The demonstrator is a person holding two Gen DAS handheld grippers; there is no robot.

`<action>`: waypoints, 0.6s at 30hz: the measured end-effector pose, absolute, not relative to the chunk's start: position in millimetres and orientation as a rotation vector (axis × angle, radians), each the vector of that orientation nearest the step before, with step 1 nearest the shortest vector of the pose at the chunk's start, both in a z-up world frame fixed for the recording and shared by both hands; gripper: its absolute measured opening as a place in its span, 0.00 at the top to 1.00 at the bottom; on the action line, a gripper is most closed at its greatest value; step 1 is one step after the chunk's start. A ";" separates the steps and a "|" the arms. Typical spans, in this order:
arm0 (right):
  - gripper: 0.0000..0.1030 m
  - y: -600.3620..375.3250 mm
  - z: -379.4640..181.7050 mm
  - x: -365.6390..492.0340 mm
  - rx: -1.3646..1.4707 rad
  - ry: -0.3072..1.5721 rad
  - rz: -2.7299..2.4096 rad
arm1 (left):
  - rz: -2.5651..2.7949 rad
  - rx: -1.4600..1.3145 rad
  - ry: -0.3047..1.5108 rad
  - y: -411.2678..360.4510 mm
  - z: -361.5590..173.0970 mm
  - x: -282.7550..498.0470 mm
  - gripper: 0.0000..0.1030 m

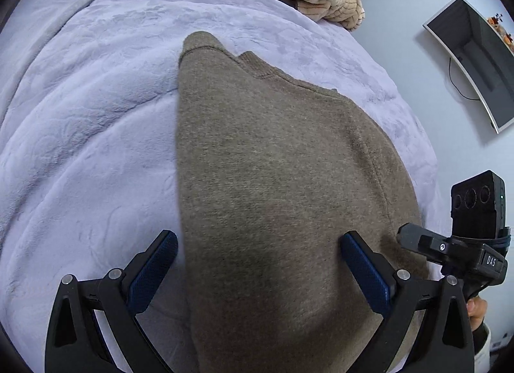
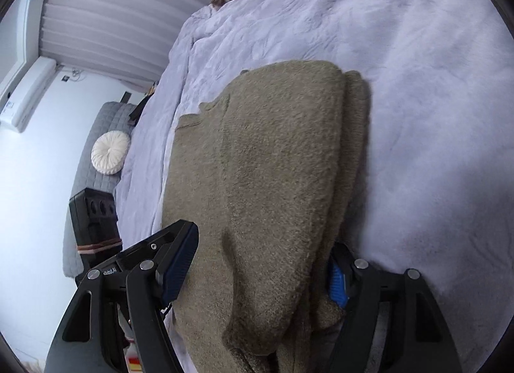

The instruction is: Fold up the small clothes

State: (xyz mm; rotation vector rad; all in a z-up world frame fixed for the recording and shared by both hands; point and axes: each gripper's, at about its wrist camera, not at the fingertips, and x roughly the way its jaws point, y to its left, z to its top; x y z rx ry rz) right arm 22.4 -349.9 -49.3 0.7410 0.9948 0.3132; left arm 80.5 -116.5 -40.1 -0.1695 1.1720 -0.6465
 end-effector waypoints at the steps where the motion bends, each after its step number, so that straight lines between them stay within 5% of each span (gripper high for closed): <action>1: 0.27 -348.4 -52.3 25.4 0.733 1.007 0.323 | -0.654 -0.166 1.176 -120.6 -42.2 80.9 0.01; 8: 0.31 -342.0 -66.8 41.2 0.753 1.024 0.310 | -0.680 -0.165 1.209 -128.9 -47.7 86.3 0.02; 11: 0.57 -335.9 -62.5 41.5 0.737 1.029 0.298 | -0.663 -0.159 1.194 -125.6 -39.2 83.2 0.22; 13: 0.63 -336.6 -55.9 36.9 0.759 1.005 0.315 | -0.672 -0.149 1.171 -121.0 -30.7 78.7 0.41; 18: 0.68 -334.4 -36.0 22.8 0.873 0.930 0.392 | -0.704 -0.129 1.119 -107.4 1.0 62.8 0.51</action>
